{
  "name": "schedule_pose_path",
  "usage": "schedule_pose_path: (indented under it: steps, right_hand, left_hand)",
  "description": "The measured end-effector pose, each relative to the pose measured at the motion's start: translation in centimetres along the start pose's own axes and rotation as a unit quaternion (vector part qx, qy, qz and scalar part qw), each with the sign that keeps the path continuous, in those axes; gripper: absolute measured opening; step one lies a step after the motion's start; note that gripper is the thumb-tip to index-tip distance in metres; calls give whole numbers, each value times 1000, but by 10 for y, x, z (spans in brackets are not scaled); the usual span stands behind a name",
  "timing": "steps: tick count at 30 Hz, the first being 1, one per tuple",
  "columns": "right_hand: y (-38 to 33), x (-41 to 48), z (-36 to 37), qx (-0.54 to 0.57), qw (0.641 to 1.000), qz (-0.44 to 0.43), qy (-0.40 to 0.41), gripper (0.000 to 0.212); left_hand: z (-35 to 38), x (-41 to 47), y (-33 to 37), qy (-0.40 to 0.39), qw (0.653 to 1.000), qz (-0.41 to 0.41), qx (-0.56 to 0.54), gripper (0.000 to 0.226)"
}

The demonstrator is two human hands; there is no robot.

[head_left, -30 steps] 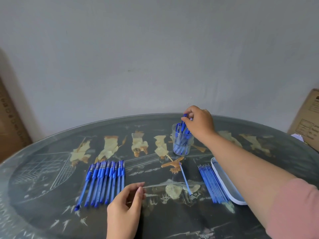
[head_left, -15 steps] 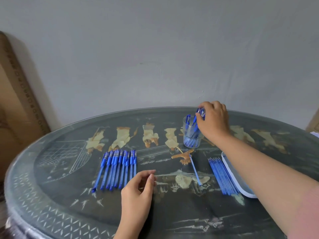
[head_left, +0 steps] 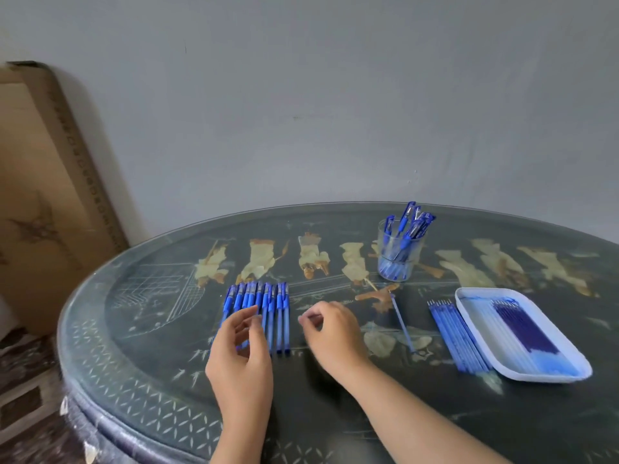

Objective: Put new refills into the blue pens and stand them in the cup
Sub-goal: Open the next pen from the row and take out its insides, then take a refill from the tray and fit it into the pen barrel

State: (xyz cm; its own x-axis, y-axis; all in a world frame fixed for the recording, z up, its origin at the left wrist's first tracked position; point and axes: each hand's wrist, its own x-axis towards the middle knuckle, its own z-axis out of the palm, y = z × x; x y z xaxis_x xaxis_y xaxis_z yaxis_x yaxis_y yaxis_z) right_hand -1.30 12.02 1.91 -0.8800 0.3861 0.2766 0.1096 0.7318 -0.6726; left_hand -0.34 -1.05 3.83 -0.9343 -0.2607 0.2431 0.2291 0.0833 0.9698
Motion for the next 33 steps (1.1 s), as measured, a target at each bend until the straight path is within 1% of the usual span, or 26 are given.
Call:
schedule_pose_path:
  steps: [2, 6, 10, 18, 22, 27, 33]
  right_hand:
    - [-7, -1, 8, -25, 1000, 8, -3, 20]
    - [-17, -2, 17, -92, 995, 29, -7, 30]
    - [-22, -3, 21, -129, 991, 47, -1, 29]
    - [-29, -1, 29, -137, 986, 98, 15, 26]
    - [-28, 0, 30, -108, 986, 120, 37, 24]
    - [-23, 4, 19, -32, 986, 144, 82, 17]
    - [19, -2, -22, 56, 980, 156, 107, 14]
  left_hand:
    - [-3, 3, -3, 11, 1000, -12, 24, 18]
    - [-2, 5, -7, 15, 998, -42, 34, 15]
    - [-2, 7, -8, 10, 998, -51, 32, 16]
    - [-3, 7, -9, 1, 998, -53, 25, 16]
    - [-4, 7, -9, -2, 998, -54, 31, 16]
    - [-2, 7, -9, -1, 998, -53, 36, 15]
    - [-2, 5, -9, -7, 999, -36, 34, 15]
